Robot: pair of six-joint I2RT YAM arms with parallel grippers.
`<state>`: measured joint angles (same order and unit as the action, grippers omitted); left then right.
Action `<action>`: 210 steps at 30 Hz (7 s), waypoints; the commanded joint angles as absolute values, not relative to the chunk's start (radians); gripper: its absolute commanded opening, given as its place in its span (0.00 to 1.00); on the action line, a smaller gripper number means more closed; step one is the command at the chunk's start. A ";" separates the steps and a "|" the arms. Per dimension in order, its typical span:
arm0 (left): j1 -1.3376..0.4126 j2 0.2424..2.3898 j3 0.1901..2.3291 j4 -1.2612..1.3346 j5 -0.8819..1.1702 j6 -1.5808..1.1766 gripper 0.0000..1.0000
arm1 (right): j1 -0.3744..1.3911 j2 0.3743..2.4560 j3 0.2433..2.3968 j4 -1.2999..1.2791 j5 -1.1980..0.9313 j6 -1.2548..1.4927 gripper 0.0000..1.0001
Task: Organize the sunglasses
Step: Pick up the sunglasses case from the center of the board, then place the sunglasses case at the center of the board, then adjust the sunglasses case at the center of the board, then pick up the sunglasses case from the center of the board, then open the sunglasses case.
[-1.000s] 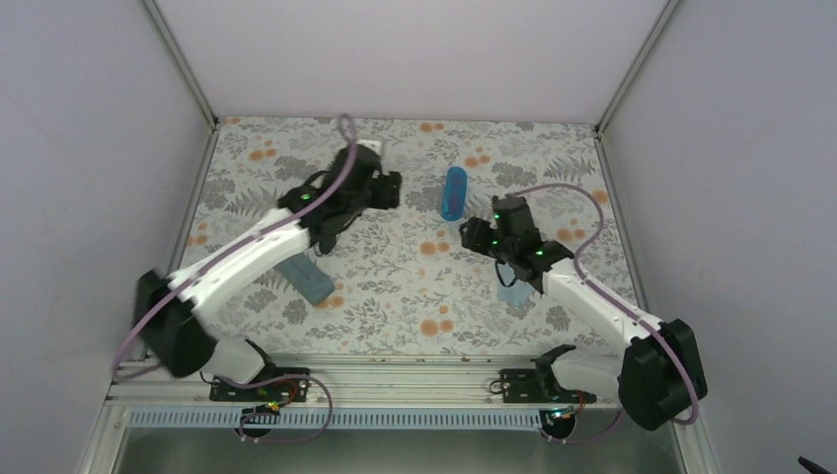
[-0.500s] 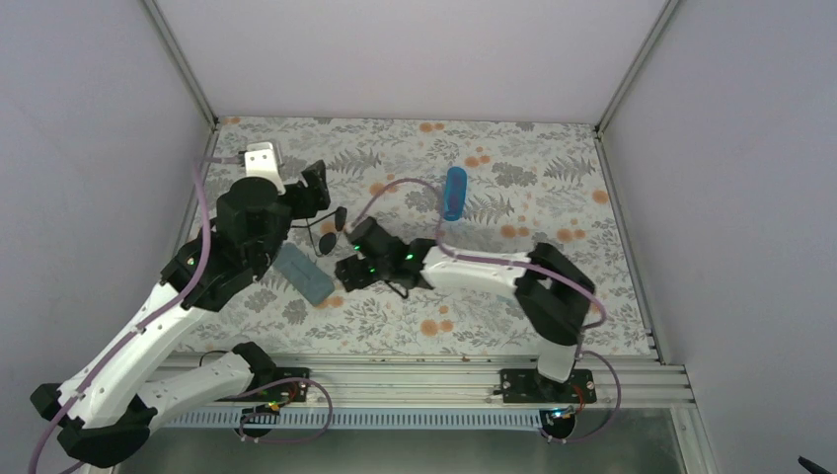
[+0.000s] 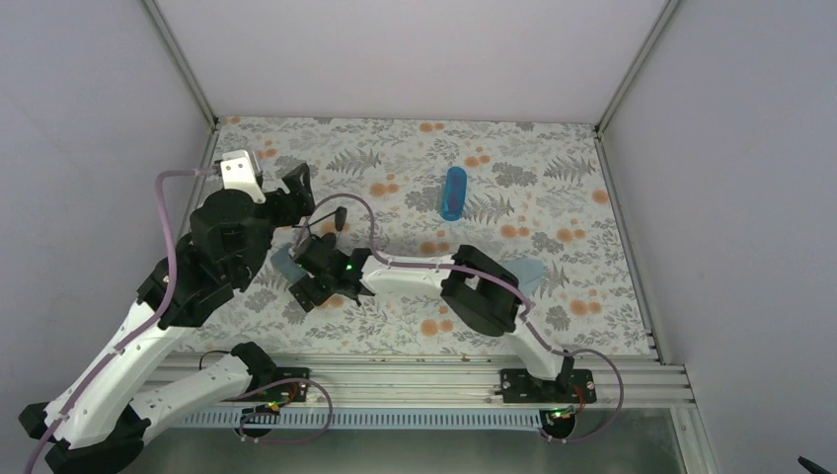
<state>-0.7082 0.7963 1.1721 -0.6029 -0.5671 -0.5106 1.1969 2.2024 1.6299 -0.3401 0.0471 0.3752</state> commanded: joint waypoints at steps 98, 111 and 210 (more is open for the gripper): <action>-0.699 1.010 0.917 -0.476 -0.397 -0.523 1.00 | 0.945 1.810 1.136 -0.495 0.105 0.656 0.68; -0.648 1.020 0.851 -0.477 -0.286 -0.607 1.00 | 0.800 1.651 1.096 -0.410 0.136 0.534 0.79; -0.488 0.865 0.490 0.787 0.795 -0.980 1.00 | 0.689 1.154 0.789 0.493 -0.903 0.806 0.50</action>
<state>-0.4576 0.8341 0.4530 0.7116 0.7658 -0.9634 0.6952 1.1419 0.7620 0.3714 -0.8082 0.7692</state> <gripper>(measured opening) 0.999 0.704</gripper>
